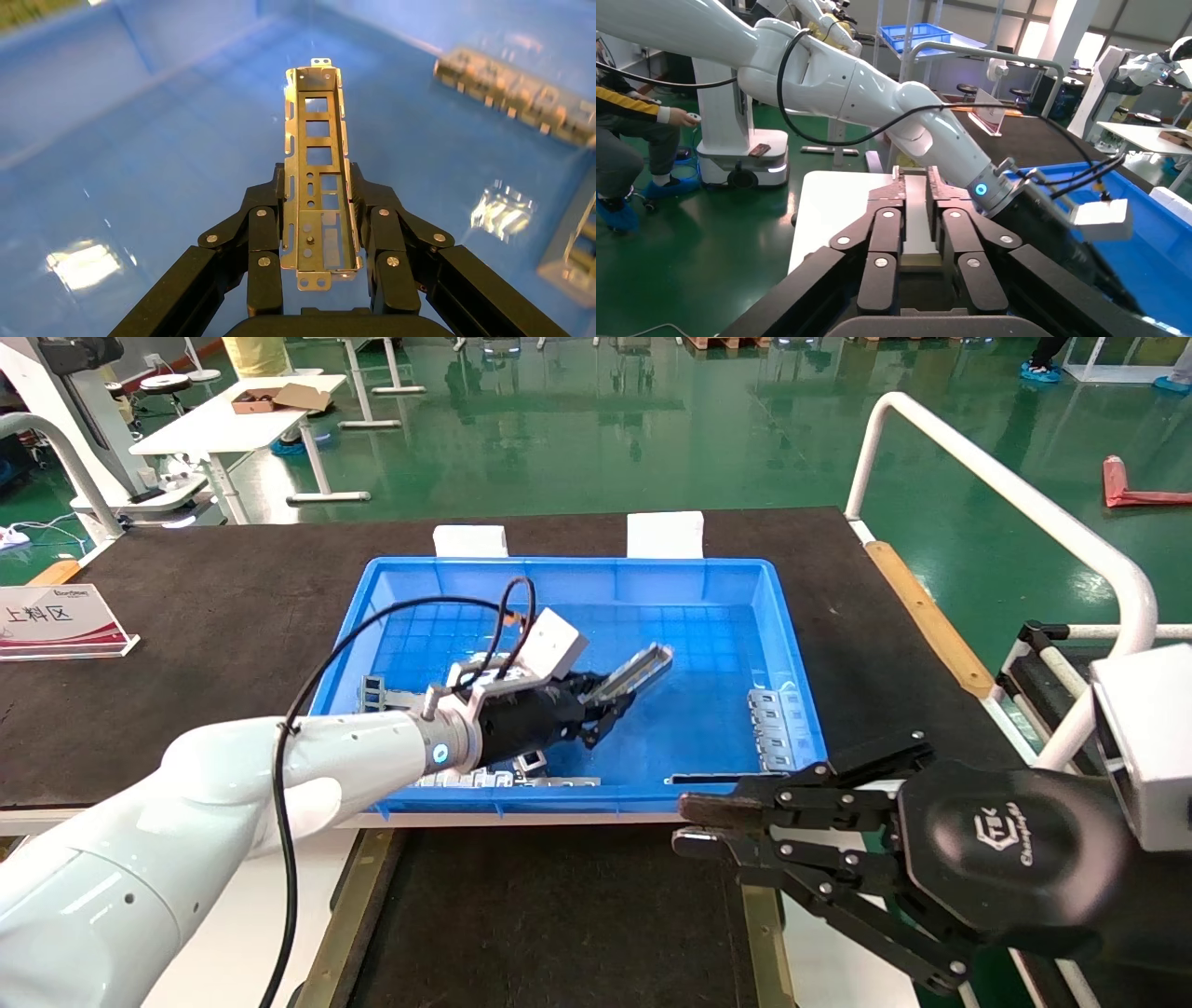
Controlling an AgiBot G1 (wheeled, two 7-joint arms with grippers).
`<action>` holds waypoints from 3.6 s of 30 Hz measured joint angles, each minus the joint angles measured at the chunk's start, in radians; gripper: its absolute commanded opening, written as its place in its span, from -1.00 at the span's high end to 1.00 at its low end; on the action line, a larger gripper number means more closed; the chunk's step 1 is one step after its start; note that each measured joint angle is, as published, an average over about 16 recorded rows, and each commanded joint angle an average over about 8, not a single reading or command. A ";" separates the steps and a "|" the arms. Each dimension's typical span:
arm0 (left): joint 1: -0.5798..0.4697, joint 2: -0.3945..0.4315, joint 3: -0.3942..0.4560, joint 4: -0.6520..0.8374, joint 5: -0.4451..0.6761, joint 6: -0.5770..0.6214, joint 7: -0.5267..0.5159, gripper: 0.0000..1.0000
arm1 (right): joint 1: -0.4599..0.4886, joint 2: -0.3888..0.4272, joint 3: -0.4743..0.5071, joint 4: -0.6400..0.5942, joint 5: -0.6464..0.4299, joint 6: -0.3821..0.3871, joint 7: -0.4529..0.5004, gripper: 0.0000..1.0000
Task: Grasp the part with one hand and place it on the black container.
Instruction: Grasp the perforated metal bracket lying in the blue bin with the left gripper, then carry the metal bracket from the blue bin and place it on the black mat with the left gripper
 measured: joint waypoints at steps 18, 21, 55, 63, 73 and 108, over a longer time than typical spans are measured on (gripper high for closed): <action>-0.024 -0.163 -0.076 -0.049 -0.174 0.484 0.156 1.00 | 0.000 0.000 0.000 0.000 0.000 0.000 0.000 1.00; -0.009 -0.208 -0.081 -0.091 -0.192 0.566 0.152 1.00 | 0.000 0.000 0.000 0.000 0.000 0.000 0.000 1.00; 0.592 -0.527 0.080 -0.874 -0.184 -0.148 -0.407 1.00 | 0.000 0.000 0.000 0.000 0.000 0.000 0.000 1.00; 0.619 -0.410 0.113 -0.808 -0.181 -0.397 -0.494 1.00 | 0.000 0.000 0.000 0.000 0.000 0.000 0.000 1.00; 0.620 -0.266 0.142 -0.733 -0.219 -0.625 -0.563 1.00 | 0.000 0.000 -0.001 0.000 0.000 0.000 0.000 1.00; 0.629 -0.092 0.210 -0.657 -0.314 -0.928 -0.588 -1.00 | 0.000 0.000 -0.001 0.000 0.001 0.000 0.000 -1.00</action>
